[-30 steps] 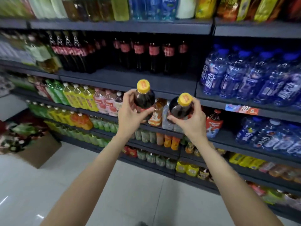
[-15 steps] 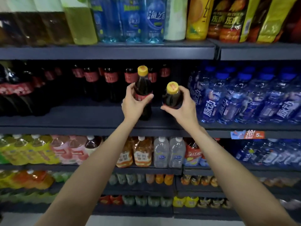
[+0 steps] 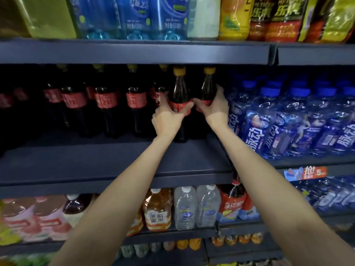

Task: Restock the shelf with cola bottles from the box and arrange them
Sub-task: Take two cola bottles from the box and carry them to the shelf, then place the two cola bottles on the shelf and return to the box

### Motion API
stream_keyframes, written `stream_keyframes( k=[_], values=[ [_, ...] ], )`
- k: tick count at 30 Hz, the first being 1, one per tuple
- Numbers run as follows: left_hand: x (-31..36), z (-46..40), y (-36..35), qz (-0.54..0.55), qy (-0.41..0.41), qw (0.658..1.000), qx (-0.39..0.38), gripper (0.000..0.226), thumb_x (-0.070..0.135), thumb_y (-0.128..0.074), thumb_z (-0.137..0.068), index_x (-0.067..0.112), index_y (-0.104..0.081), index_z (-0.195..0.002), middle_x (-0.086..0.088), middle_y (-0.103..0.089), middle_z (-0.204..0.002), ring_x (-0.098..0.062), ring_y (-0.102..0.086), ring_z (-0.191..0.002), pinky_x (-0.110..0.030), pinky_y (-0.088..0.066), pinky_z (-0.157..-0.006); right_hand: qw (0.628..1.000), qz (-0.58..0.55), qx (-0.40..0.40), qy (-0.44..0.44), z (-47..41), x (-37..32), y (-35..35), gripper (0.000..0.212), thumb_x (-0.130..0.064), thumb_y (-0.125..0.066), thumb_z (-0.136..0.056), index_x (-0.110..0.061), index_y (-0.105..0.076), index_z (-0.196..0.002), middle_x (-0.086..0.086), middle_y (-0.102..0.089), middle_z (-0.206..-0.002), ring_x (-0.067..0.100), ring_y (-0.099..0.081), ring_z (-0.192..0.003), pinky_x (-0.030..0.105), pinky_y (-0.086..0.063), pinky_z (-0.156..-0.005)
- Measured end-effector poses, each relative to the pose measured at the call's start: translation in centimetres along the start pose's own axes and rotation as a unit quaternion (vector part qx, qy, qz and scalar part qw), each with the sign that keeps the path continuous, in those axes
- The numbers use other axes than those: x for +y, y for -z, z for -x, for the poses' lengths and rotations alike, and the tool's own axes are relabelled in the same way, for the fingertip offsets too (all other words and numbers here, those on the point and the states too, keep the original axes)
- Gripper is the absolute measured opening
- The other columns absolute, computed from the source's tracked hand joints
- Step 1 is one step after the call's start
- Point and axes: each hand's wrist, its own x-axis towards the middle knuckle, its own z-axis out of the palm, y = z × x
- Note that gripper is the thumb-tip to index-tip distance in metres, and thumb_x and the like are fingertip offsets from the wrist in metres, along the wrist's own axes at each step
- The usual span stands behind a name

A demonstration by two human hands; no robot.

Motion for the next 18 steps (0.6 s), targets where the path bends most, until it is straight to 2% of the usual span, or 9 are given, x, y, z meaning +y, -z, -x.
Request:
stream_keyframes(
  k=[4, 7, 11, 15, 18],
  values=[
    [-0.9, 0.6, -1.3, -0.042, -0.083, 0.996, 0.015, 0.087, 0.059, -0.069, -0.074, 0.017, -0.034, -0.142, -0.009, -0.063, -0.121, -0.031, -0.061, -0.109, -0.038, -0.048, -0.084, 0.999, 0.025, -0.040, 0.001, 0.1, 2.1, -0.4, 0.101, -0.032, -0.075, -0.076, -0.018, -0.009, -0.151, 0.016, -0.044, -0.143, 0.034, -0.051, -0.123, 0.040, -0.045, -0.095],
    [-2.2, 1.2, -1.9, -0.076, -0.117, 0.990, -0.001, 0.099, 0.055, -0.070, -0.074, 0.011, -0.022, -0.148, -0.013, -0.050, -0.138, -0.035, -0.058, -0.114, -0.043, -0.051, -0.081, 0.996, 0.045, -0.067, -0.026, 2.7, 4.4, -1.0, 0.109, -0.018, -0.074, -0.077, -0.026, 0.005, -0.151, 0.017, -0.042, -0.144, 0.035, -0.052, -0.122, 0.043, -0.048, -0.094],
    [-3.2, 1.7, -2.6, -0.130, -0.088, 0.987, -0.046, 0.101, 0.050, -0.070, -0.078, 0.008, -0.013, -0.150, -0.018, -0.047, -0.136, -0.039, -0.060, -0.105, -0.044, -0.052, -0.072, 0.995, 0.070, -0.057, -0.051, 3.9, 5.4, -1.6, 0.104, -0.015, -0.070, -0.081, -0.028, 0.007, -0.150, 0.019, -0.046, -0.140, 0.037, -0.055, -0.117, 0.045, -0.049, -0.092],
    [-2.9, 0.9, -2.9, -0.119, -0.058, 0.989, -0.069, 0.099, 0.044, -0.067, -0.083, 0.008, -0.004, -0.150, -0.020, -0.048, -0.135, -0.041, -0.060, -0.105, -0.048, -0.052, -0.082, 0.992, 0.094, -0.063, -0.060, 2.6, 5.0, -2.7, 0.102, -0.012, -0.066, -0.083, -0.030, 0.010, -0.150, 0.022, -0.045, -0.138, 0.040, -0.057, -0.112, 0.050, -0.048, -0.092],
    [-2.8, 0.9, -3.4, -0.117, -0.067, 0.989, -0.065, 0.097, 0.041, -0.067, -0.084, 0.011, -0.002, -0.150, -0.020, -0.051, -0.132, -0.041, -0.062, -0.102, -0.050, -0.053, -0.082, 0.987, 0.124, -0.077, -0.066, 1.5, 4.5, -3.8, 0.100, -0.013, -0.065, -0.085, -0.027, 0.010, -0.150, 0.024, -0.043, -0.138, 0.042, -0.055, -0.113, 0.052, -0.047, -0.091]
  ],
)
